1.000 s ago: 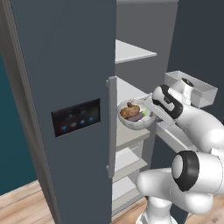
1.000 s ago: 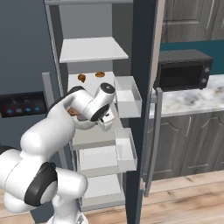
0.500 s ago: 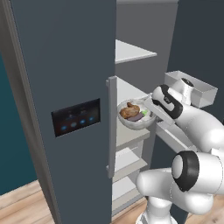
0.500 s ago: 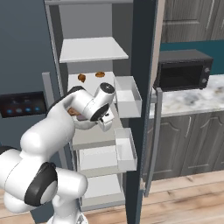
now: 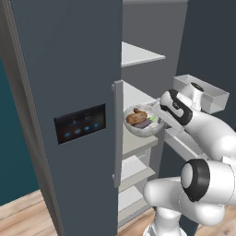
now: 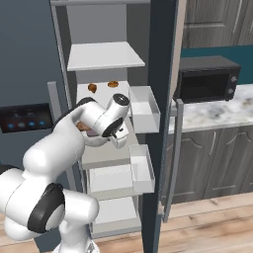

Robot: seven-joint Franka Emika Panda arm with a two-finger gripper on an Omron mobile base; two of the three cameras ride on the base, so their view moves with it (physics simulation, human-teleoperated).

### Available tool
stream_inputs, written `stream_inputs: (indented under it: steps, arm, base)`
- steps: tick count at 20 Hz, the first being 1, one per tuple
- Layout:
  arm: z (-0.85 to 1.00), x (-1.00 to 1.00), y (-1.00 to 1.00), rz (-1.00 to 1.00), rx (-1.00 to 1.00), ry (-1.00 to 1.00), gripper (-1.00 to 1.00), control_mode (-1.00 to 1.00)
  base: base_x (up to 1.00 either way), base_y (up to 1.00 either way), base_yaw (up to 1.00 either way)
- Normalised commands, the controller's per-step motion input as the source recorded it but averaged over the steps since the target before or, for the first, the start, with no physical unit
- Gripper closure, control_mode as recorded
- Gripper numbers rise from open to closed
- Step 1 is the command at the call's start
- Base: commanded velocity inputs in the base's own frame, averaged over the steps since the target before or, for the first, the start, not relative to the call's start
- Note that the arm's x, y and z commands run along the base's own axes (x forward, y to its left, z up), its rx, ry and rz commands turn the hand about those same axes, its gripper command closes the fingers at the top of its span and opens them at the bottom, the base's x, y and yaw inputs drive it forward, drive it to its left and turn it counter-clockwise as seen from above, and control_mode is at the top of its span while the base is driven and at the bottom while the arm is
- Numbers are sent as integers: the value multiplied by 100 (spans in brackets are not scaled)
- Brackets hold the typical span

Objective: Pick the chicken drumstick and eggplant from their plates and place them in the bowl. Then put the bowl in the fridge.

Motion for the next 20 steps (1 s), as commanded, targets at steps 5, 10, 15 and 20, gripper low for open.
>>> stream_inputs:
  steps: [5, 10, 15, 20]
  arm:
    - [0, 0, 0, 0, 0, 0, 100, -100]
    - [15, 2, 3, -10, 2, -3, 100, -100]
    - [49, 0, -1, -21, 12, -2, 100, -100]
    - [40, 7, 0, -22, 2, 0, 100, -100]
  base:
    - [0, 0, 0]
    - [0, 0, 0]
    - [0, 0, 0]
    - [0, 0, 0]
